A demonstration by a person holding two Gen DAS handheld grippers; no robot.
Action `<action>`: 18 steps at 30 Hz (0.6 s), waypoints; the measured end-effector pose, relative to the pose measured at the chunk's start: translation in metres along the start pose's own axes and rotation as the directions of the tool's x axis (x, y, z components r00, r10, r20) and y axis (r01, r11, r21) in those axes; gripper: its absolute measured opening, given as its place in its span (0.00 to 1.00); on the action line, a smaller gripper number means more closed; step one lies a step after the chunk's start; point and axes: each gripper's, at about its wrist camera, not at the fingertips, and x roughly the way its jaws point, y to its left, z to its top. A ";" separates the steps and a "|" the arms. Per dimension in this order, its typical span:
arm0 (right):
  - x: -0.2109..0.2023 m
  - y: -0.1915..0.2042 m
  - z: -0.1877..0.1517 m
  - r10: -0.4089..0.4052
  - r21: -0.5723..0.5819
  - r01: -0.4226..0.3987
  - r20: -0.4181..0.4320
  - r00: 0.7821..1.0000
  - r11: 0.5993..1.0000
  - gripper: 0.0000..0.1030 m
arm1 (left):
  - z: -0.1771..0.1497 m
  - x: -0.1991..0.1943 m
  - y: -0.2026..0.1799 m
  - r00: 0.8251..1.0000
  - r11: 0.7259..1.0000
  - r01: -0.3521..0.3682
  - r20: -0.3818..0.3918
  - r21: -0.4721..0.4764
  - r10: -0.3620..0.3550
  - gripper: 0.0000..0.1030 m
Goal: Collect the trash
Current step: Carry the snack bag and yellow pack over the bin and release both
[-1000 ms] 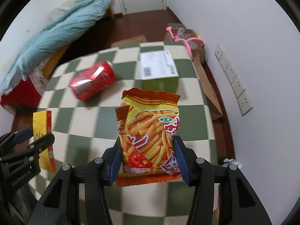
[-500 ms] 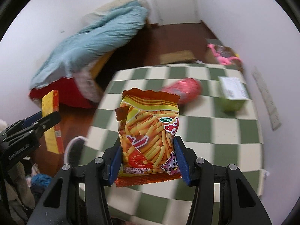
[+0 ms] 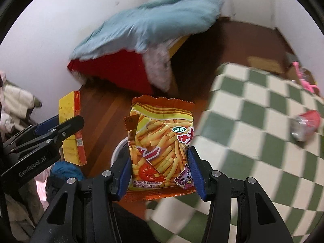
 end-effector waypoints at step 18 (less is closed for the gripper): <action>0.256 0.061 -0.027 -0.029 -0.017 0.025 -0.390 0.921 1.000 0.53 | -0.089 0.185 0.149 0.920 0.954 -0.015 -0.378 -0.301 -0.105 0.54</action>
